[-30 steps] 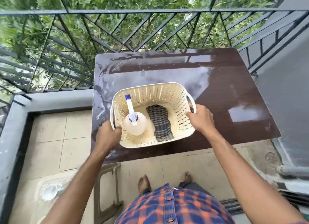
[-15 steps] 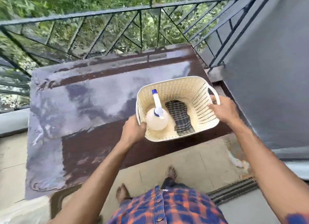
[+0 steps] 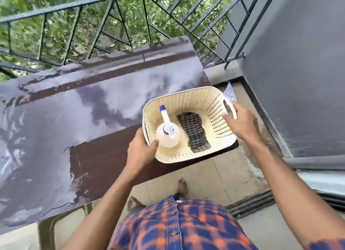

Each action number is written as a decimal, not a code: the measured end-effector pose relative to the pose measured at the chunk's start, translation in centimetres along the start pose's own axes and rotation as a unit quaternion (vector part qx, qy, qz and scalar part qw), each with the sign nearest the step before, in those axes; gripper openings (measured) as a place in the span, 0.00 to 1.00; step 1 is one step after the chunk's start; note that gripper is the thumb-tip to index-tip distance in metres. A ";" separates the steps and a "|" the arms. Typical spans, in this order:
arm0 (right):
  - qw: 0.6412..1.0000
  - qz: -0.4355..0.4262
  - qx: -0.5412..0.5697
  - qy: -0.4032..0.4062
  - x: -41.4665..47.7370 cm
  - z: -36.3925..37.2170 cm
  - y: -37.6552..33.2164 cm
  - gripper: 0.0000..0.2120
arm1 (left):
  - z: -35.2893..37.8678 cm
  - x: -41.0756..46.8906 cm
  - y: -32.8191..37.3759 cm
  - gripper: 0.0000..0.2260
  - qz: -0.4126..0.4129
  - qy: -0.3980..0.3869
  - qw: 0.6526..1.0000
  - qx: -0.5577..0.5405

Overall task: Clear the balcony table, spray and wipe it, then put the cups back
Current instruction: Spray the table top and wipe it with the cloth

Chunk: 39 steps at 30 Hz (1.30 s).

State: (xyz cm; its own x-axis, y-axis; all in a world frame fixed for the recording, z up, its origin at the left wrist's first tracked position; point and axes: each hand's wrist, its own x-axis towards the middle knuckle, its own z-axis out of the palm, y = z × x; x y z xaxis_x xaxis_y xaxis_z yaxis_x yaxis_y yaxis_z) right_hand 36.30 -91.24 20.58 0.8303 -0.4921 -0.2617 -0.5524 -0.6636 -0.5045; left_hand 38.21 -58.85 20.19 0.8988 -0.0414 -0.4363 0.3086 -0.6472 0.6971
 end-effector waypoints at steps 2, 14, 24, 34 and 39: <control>0.990 -0.089 -0.017 0.105 -0.5 -0.2 -1.0 0.24 | -0.1 -0.1 0.1 0.34 0.053 0.036 0.998 0.012; 0.949 -0.112 -0.221 -0.195 1.4 9.6 -7.1 0.35 | 0.8 3.7 4.0 0.42 0.267 0.014 0.917 0.295; 0.947 -0.132 -0.251 -0.150 2.1 11.7 -6.2 0.32 | 4.3 4.2 6.0 0.28 0.278 -0.022 0.951 0.134; 0.985 -0.034 -0.065 -0.153 3.0 6.4 -6.6 0.14 | 2.5 3.9 8.2 0.21 0.257 0.002 0.960 -0.107; 0.994 -0.045 -0.012 -0.097 1.5 0.7 -9.2 0.11 | -1.3 2.4 11.6 0.22 0.255 0.032 0.929 -0.266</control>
State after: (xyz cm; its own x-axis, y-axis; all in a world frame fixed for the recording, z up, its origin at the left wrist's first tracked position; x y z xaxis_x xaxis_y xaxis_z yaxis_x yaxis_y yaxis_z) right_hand 42.62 -85.48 24.21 0.8738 -0.3135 -0.3718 -0.4749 -0.7143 -0.5141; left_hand 44.36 -65.45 27.91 0.9819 -0.1829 0.0499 -0.0670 -0.0885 0.9938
